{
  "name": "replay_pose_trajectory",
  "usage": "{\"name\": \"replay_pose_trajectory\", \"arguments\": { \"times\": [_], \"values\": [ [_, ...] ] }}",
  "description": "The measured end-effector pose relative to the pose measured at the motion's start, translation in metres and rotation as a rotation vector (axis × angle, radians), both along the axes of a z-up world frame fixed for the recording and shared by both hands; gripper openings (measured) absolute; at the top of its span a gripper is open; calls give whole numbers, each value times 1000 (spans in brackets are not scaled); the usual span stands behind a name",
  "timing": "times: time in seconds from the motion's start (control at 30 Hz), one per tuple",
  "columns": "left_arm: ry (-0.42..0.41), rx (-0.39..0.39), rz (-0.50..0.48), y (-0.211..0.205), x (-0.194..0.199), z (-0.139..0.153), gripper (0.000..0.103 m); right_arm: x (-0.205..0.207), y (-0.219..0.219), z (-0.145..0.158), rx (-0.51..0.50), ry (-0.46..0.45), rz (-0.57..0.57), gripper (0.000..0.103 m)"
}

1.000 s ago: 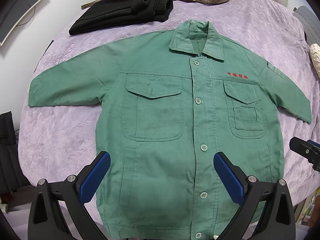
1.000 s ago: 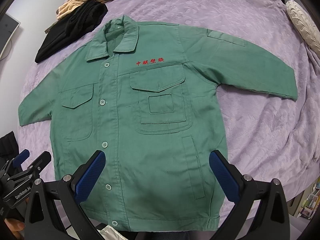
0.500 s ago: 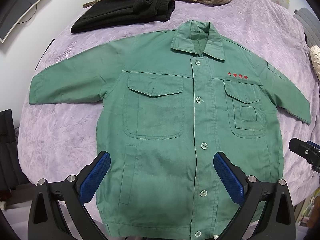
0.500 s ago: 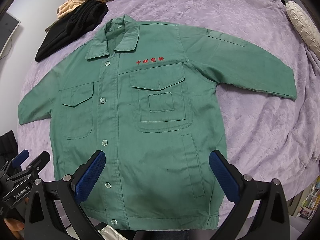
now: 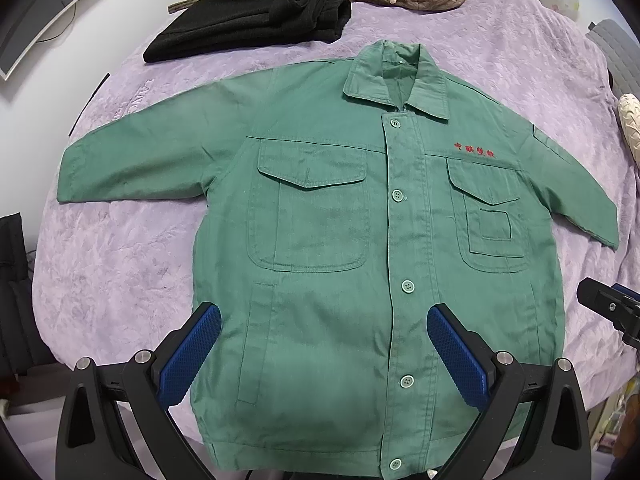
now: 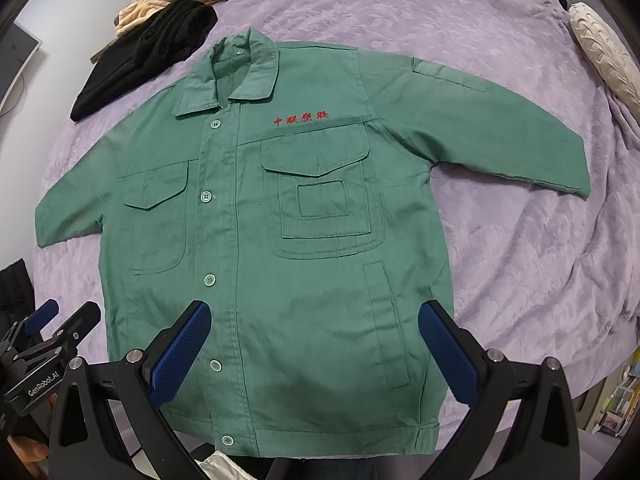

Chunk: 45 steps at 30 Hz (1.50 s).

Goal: Fold small clothes

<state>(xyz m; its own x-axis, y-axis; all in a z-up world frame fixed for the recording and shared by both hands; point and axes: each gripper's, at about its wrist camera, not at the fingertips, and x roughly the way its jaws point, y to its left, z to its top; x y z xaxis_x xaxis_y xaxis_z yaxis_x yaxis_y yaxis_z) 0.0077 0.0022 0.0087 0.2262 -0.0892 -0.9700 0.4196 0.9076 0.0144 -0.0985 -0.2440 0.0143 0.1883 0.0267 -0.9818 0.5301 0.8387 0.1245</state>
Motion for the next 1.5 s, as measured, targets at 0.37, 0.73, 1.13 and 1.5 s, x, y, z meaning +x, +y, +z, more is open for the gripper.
{"name": "replay_pose_trajectory", "arguments": {
  "times": [0.37, 0.73, 1.13, 1.5],
  "values": [
    [17, 0, 1, 6, 0, -8, 103, 1, 5, -7, -1, 5, -8, 103],
    [35, -53, 4, 27, 21, -30, 103, 19, 25, -28, -1, -33, 14, 103],
    [-17, -260, 235, 138, 116, -74, 103, 66, 98, -54, 83, -36, 153, 103],
    [-81, -337, 611, 300, 244, -151, 103, 112, 170, -109, 159, 42, 248, 103]
  ]
}}
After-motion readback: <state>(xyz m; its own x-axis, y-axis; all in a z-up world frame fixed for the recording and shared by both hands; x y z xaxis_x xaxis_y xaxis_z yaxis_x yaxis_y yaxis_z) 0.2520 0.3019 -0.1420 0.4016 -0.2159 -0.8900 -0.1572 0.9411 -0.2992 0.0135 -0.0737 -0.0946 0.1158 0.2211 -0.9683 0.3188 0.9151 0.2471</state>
